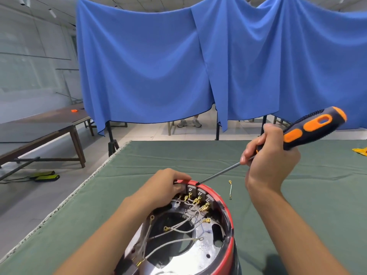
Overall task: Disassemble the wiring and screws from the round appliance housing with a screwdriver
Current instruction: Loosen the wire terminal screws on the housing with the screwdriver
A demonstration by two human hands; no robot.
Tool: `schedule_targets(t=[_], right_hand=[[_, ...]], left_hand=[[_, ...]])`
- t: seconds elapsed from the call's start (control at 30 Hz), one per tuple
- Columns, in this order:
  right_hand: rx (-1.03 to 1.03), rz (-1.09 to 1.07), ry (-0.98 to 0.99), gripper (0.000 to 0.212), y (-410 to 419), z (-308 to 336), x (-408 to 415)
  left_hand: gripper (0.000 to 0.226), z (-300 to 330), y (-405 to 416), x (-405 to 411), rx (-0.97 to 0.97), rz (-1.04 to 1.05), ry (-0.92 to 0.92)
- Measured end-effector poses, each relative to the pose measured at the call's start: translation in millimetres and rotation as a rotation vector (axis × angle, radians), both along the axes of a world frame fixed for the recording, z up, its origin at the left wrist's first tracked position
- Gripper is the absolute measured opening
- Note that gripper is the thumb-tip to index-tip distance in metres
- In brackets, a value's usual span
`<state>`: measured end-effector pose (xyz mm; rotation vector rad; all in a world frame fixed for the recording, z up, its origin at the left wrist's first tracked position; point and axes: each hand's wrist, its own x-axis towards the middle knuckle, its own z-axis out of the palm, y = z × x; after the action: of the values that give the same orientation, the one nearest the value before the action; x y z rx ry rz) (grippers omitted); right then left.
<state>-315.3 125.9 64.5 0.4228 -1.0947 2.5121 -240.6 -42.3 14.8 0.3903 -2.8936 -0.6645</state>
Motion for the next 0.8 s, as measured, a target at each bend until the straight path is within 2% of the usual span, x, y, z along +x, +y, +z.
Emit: schedule_targets(t=[0.13,0.43,0.8], right_hand=[[0.075,0.007,0.037,0.040,-5.3,-5.4,4.1],[0.140,-0.027,0.080,0.038,-9.5,-15.4,10.1],[0.172,-0.044,0.072,0.038,-9.9,-22.2,9.4]], left_hand=[[0.034,1.3,6.8,-4.8,-0.166,0.073,-0.023],[0.028,-1.7,13.6,-7.4,-0.199,0.133,-0.028],[0.032,-1.6,17.4,-13.0,-0.228,0.217,-0.062]])
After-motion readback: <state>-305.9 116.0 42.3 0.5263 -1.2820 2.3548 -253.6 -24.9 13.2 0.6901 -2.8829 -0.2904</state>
